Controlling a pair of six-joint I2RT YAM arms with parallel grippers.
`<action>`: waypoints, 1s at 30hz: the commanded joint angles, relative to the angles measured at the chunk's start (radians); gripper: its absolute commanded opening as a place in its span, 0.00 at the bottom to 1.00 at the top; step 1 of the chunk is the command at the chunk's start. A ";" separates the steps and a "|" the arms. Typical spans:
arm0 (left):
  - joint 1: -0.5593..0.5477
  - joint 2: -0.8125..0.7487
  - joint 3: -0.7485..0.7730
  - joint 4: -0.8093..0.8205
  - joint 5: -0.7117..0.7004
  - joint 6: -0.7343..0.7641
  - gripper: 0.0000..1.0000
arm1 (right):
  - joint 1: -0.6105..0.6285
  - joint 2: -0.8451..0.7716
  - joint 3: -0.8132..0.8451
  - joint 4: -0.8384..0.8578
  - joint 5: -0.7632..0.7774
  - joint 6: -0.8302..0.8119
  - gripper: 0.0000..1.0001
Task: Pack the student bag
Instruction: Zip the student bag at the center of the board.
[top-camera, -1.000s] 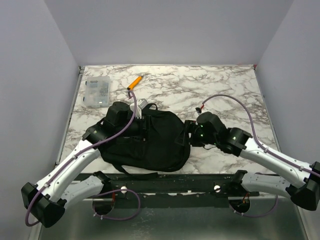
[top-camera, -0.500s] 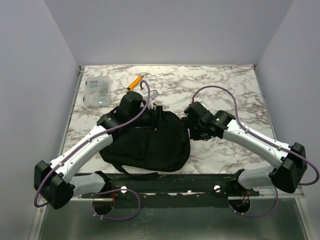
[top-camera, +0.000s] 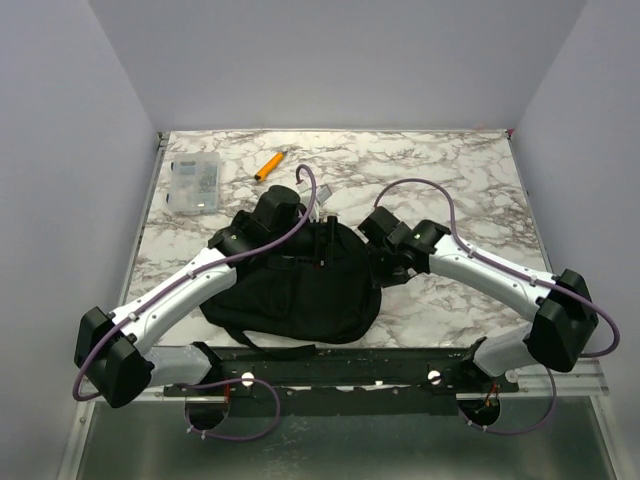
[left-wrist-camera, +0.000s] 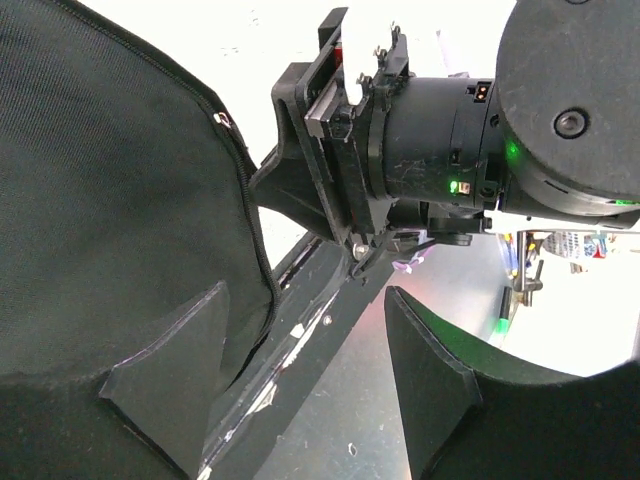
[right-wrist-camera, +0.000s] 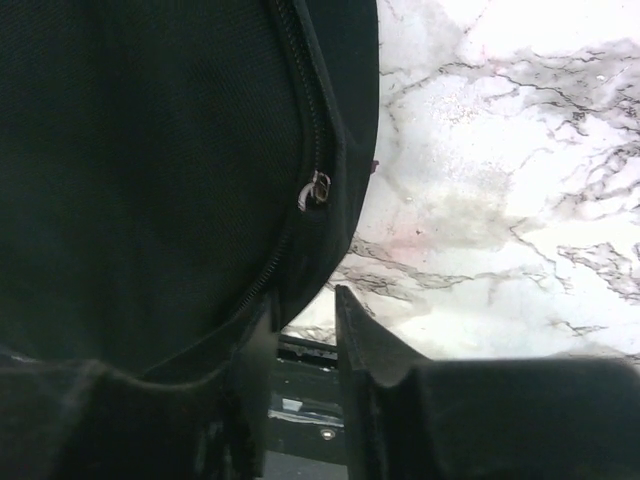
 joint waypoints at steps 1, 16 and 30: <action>-0.007 0.031 0.022 0.035 0.002 -0.017 0.65 | -0.002 0.035 0.061 0.002 0.053 -0.038 0.29; -0.007 0.365 0.284 -0.187 -0.327 -0.234 0.75 | -0.002 0.036 0.061 -0.005 0.094 -0.088 0.00; 0.016 0.740 0.618 -0.417 -0.468 -0.125 0.77 | 0.019 -0.150 -0.144 0.295 -0.009 -0.196 0.00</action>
